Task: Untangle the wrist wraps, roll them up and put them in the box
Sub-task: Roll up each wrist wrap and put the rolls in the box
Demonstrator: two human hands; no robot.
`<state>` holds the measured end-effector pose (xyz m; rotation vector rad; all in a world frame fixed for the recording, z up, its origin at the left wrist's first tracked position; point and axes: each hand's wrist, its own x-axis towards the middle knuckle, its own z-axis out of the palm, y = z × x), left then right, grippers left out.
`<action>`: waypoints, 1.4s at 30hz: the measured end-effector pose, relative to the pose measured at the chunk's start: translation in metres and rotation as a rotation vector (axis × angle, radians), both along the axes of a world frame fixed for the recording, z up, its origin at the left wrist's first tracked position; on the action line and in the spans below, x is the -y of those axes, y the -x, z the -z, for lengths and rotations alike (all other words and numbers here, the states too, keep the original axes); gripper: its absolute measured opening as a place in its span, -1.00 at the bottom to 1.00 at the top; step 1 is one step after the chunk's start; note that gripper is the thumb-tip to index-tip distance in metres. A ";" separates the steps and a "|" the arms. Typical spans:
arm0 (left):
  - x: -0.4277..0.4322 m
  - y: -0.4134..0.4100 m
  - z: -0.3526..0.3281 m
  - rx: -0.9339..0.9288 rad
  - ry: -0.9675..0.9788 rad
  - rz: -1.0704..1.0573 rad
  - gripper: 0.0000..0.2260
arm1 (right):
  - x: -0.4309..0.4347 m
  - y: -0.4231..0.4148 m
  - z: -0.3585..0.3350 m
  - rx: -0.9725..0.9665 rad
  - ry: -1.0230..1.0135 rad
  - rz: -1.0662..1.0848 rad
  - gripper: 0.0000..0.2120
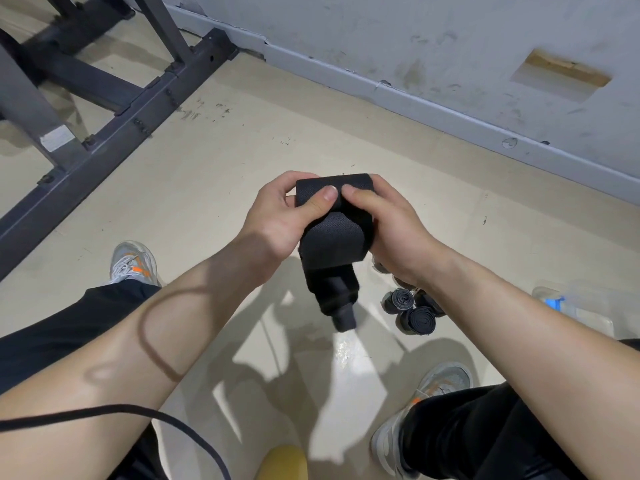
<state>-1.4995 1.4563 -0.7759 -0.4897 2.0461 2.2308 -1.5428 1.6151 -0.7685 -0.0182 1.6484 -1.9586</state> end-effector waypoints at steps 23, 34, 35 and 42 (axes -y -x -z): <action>0.000 -0.006 0.002 -0.040 0.076 0.016 -0.75 | -0.003 0.004 0.005 -0.172 -0.103 -0.122 -0.69; -0.001 0.000 -0.008 0.110 -0.078 -0.002 -0.66 | -0.006 0.009 0.012 -0.159 -0.106 -0.086 -0.70; 0.000 0.001 -0.010 0.123 -0.152 -0.019 -0.64 | -0.007 0.008 0.011 -0.157 -0.133 -0.126 -0.69; 0.020 0.008 -0.016 0.075 -0.428 -0.176 -0.58 | -0.015 0.005 0.035 -0.218 -0.274 -0.477 -0.77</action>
